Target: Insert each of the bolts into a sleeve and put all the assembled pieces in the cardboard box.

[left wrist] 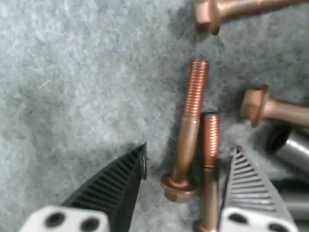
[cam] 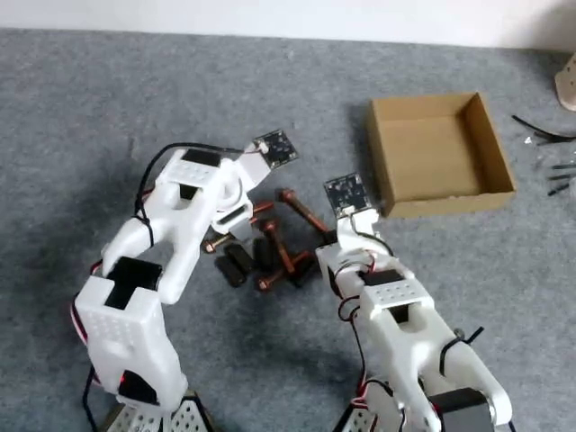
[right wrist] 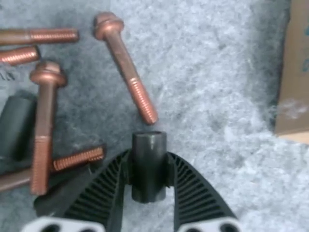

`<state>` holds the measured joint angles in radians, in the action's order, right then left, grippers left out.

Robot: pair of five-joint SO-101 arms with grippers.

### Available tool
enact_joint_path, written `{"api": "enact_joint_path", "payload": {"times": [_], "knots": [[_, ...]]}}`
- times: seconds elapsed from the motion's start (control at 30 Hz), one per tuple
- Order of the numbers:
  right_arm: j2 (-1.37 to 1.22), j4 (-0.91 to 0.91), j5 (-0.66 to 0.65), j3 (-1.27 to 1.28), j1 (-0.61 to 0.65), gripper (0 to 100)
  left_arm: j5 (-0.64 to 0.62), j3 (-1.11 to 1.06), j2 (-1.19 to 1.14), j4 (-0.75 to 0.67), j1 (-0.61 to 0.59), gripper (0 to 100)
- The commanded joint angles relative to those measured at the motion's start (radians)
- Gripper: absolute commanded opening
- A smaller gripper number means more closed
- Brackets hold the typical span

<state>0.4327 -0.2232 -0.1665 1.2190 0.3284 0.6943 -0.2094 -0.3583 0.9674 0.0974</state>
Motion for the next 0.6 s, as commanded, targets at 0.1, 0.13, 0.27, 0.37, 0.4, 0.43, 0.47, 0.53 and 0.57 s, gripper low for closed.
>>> {"api": "enact_joint_path", "payload": {"times": [0.1,0.13,0.27,0.37,0.4,0.43,0.47,0.53,0.57], "knots": [[-0.002,0.027,0.006,-0.045,-0.013,0.3,0.008,0.019,-0.004,0.015,-0.012,18],[-0.002,0.027,0.006,-0.045,-0.013,0.3,0.008,0.018,-0.004,0.015,-0.012,14],[-0.002,0.027,0.006,-0.045,-0.013,0.3,0.008,0.018,-0.004,0.015,-0.012,0],[-0.002,0.027,0.006,-0.045,-0.013,0.3,0.008,0.016,-0.004,0.015,-0.012,1],[-0.002,0.027,0.006,-0.045,-0.013,0.3,0.008,0.016,-0.004,0.015,-0.01,0],[-0.002,0.027,0.006,-0.045,-0.013,0.3,0.008,0.016,-0.004,0.015,-0.01,1],[-0.002,0.027,0.006,-0.045,-0.013,0.3,0.008,0.016,-0.004,0.015,-0.01,1],[-0.002,0.027,0.006,-0.045,-0.013,0.3,0.008,0.016,-0.004,0.015,-0.01,1],[-0.002,0.027,0.006,-0.045,-0.013,0.3,0.008,0.016,-0.004,0.015,-0.01,1]]}}
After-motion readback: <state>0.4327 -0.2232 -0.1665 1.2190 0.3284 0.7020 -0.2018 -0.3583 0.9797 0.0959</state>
